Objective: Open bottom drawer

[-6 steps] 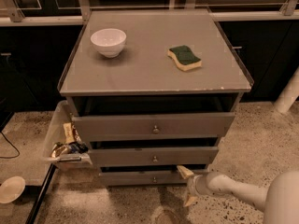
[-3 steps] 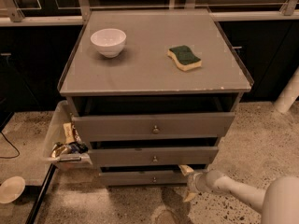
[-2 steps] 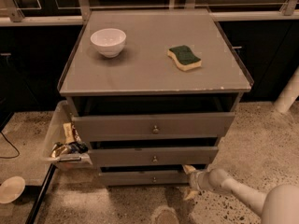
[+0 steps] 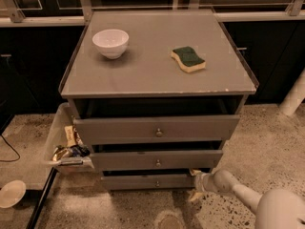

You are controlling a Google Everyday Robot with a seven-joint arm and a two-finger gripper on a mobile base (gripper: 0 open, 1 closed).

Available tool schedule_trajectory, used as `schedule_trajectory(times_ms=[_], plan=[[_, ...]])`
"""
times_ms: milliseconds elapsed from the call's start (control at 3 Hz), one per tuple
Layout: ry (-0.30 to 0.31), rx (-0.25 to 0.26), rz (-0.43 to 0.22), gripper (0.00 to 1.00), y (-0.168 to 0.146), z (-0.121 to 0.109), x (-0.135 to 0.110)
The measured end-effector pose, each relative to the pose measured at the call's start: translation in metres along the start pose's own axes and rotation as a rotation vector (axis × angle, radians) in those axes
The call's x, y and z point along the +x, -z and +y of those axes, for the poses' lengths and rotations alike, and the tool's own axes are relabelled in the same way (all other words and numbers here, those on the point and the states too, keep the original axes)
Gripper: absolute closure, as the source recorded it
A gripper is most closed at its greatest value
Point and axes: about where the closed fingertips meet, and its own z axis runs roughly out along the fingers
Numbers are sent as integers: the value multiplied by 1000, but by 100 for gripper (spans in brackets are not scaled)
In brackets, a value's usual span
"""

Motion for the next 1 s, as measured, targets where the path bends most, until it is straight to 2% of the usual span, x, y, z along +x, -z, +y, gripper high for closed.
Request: schedule_trajectory(times_ms=[667, 1000], plan=[[-36, -16, 28, 0, -23, -4, 23], [-36, -14, 29, 18, -23, -5, 24]])
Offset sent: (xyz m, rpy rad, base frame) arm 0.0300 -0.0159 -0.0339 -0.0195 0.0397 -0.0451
